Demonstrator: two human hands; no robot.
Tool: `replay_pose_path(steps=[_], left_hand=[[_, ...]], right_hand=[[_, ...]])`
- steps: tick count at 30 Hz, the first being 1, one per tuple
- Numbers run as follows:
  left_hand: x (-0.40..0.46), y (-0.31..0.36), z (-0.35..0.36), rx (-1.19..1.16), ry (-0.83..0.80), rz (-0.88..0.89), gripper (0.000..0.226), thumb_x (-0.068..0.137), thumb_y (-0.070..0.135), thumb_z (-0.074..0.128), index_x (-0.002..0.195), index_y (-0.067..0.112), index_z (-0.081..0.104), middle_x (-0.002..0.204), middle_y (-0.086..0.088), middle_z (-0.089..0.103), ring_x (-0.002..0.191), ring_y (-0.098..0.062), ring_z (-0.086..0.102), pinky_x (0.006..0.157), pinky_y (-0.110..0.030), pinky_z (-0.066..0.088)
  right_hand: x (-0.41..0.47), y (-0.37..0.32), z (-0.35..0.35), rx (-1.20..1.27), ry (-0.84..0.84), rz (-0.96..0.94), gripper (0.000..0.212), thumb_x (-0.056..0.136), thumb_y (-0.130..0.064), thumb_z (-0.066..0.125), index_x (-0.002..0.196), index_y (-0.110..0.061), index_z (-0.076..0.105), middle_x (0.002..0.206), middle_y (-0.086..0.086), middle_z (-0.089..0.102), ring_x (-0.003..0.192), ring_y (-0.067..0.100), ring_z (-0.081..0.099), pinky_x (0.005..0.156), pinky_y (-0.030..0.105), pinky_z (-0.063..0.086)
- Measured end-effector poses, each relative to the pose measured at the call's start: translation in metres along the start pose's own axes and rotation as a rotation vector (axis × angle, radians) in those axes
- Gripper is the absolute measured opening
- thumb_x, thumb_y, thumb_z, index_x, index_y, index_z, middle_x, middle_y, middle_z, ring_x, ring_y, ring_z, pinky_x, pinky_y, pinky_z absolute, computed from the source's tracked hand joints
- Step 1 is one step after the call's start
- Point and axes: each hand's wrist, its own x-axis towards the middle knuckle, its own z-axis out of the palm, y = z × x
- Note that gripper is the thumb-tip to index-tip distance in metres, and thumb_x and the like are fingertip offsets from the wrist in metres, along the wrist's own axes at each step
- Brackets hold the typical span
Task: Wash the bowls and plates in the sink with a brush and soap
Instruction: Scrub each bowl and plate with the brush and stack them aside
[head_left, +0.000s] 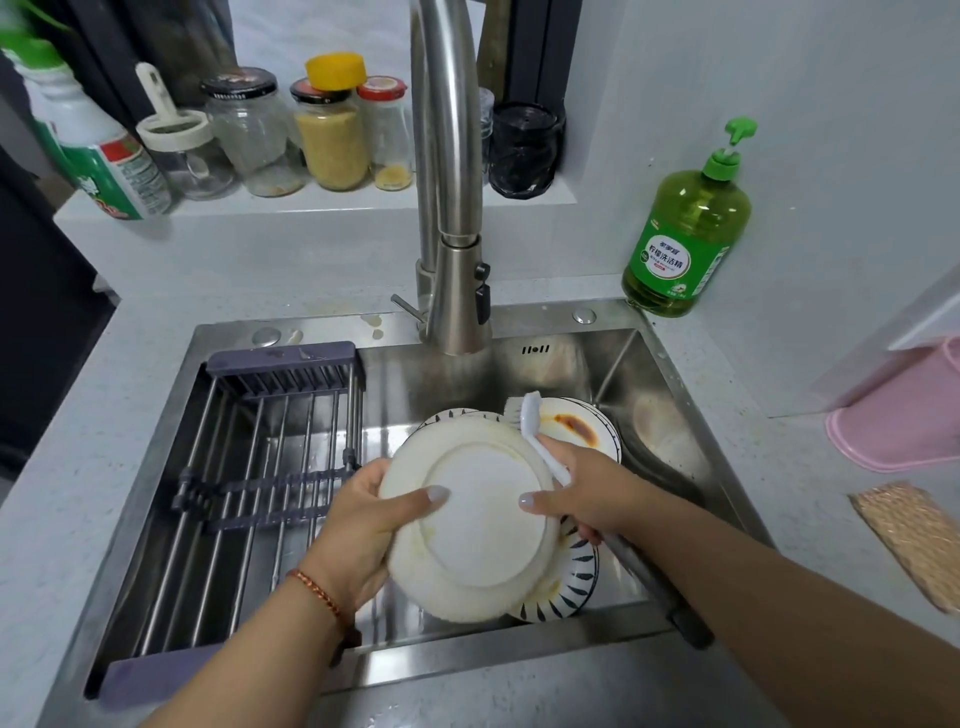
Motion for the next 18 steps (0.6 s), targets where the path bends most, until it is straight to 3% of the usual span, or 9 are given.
replay_pose_path(steps=[3, 6, 8, 11, 15, 18], left_hand=[[0.001, 0.019, 0.006, 0.255, -0.106, -0.044, 0.063, 0.048, -0.007, 0.087, 0.105, -0.001, 0.061, 0.102, -0.025, 0.069, 0.083, -0.036, 0.069, 0.066, -0.043, 0.058], [0.006, 0.036, 0.012, 0.403, -0.159, -0.039, 0.047, 0.056, -0.012, 0.082, 0.097, 0.002, 0.064, 0.097, -0.022, 0.072, 0.085, -0.037, 0.070, 0.076, -0.049, 0.058], [0.008, 0.043, 0.013, 0.459, -0.143, 0.017, 0.046, 0.051, -0.004, 0.083, 0.092, 0.005, 0.065, 0.093, -0.019, 0.073, 0.086, -0.038, 0.070, 0.079, -0.051, 0.057], [0.010, 0.045, 0.009, 0.569, -0.039, 0.148, 0.043, 0.053, 0.001, 0.086, 0.090, 0.006, 0.065, 0.092, -0.017, 0.072, 0.086, -0.034, 0.069, 0.079, -0.050, 0.058], [0.009, 0.041, 0.006, 0.691, 0.029, 0.259, 0.043, 0.048, 0.015, 0.084, 0.086, 0.011, 0.064, 0.088, -0.011, 0.071, 0.079, -0.026, 0.067, 0.074, -0.043, 0.056], [0.008, 0.034, 0.009, 0.785, 0.020, 0.315, 0.040, 0.058, 0.002, 0.087, 0.083, 0.021, 0.062, 0.084, -0.001, 0.068, 0.077, -0.020, 0.063, 0.070, -0.034, 0.054]], right_hand=[[-0.005, -0.015, -0.007, -0.160, -0.031, -0.058, 0.083, 0.084, -0.024, 0.071, 0.148, -0.037, 0.021, 0.098, 0.004, 0.051, 0.033, 0.009, 0.044, 0.037, 0.023, 0.042], [-0.004, -0.025, -0.007, -0.225, 0.016, -0.078, 0.089, 0.083, -0.025, 0.072, 0.150, -0.038, 0.015, 0.112, 0.012, 0.054, 0.042, 0.013, 0.047, 0.039, 0.024, 0.044], [-0.003, -0.026, -0.005, -0.208, 0.078, -0.039, 0.080, 0.088, -0.028, 0.065, 0.150, -0.036, 0.016, 0.103, 0.010, 0.061, 0.040, 0.012, 0.048, 0.039, 0.024, 0.043], [-0.005, -0.022, -0.005, -0.100, 0.150, 0.073, 0.053, 0.099, -0.023, 0.039, 0.148, -0.036, 0.023, 0.091, 0.015, 0.064, 0.036, 0.013, 0.048, 0.042, 0.024, 0.044], [-0.014, -0.018, 0.007, -0.018, 0.104, 0.149, 0.053, 0.100, -0.017, 0.030, 0.150, -0.035, 0.020, 0.084, 0.014, 0.065, 0.037, 0.014, 0.050, 0.046, 0.028, 0.045], [-0.023, -0.033, 0.019, -0.029, 0.086, 0.103, 0.055, 0.099, -0.022, 0.031, 0.149, -0.040, 0.017, 0.077, 0.009, 0.060, 0.038, 0.014, 0.051, 0.052, 0.034, 0.044]])
